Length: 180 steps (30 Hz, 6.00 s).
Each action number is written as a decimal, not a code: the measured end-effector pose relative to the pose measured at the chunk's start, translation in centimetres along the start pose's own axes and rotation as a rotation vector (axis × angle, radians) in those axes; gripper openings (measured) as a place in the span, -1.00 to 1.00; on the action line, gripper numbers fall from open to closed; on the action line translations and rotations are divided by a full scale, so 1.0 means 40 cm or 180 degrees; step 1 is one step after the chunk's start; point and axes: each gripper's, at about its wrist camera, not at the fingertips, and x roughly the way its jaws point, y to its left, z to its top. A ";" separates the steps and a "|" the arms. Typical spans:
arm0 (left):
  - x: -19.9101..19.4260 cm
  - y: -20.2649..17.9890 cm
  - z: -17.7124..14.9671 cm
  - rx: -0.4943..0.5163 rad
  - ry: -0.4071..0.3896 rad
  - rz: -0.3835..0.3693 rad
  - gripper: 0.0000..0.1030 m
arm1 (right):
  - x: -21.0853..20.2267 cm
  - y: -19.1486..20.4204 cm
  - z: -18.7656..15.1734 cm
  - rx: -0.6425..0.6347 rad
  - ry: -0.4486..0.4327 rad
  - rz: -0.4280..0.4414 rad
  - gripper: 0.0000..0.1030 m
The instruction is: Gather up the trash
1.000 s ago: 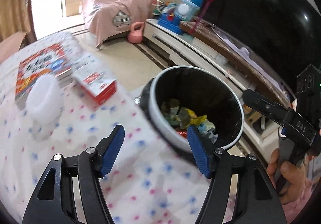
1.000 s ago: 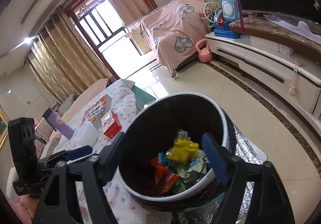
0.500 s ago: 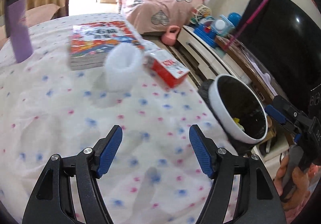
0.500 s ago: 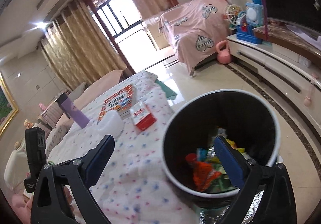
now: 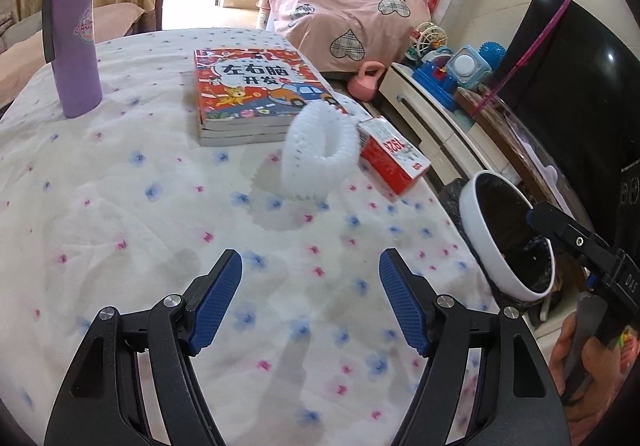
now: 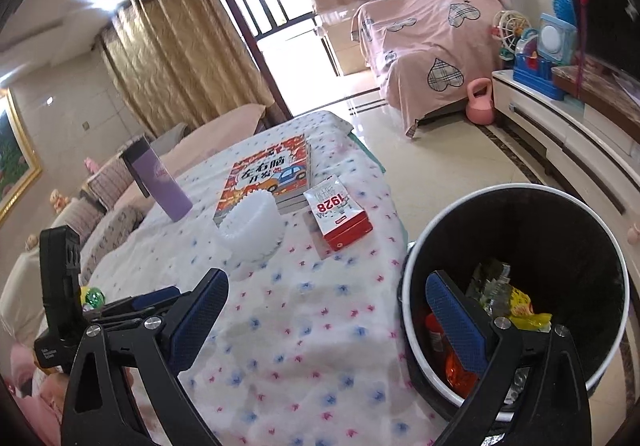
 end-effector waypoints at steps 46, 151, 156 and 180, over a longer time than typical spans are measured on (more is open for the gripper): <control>-0.016 -0.042 0.040 0.0333 -0.0049 -0.0308 -0.63 | 0.149 0.060 0.024 -0.0274 0.0690 0.0003 -0.03; 0.130 -0.553 0.010 0.1427 0.0331 -0.0430 0.21 | -0.174 -0.370 -0.040 0.0824 0.0046 -0.0433 0.00; 0.093 -0.514 0.003 0.1292 0.0244 -0.0459 0.22 | -0.205 -0.343 -0.042 0.0832 -0.0054 -0.0403 0.15; -0.286 -0.249 -0.169 0.0602 -0.0844 -0.0359 0.71 | -0.393 -0.012 -0.189 0.0452 -0.0940 -0.0607 1.00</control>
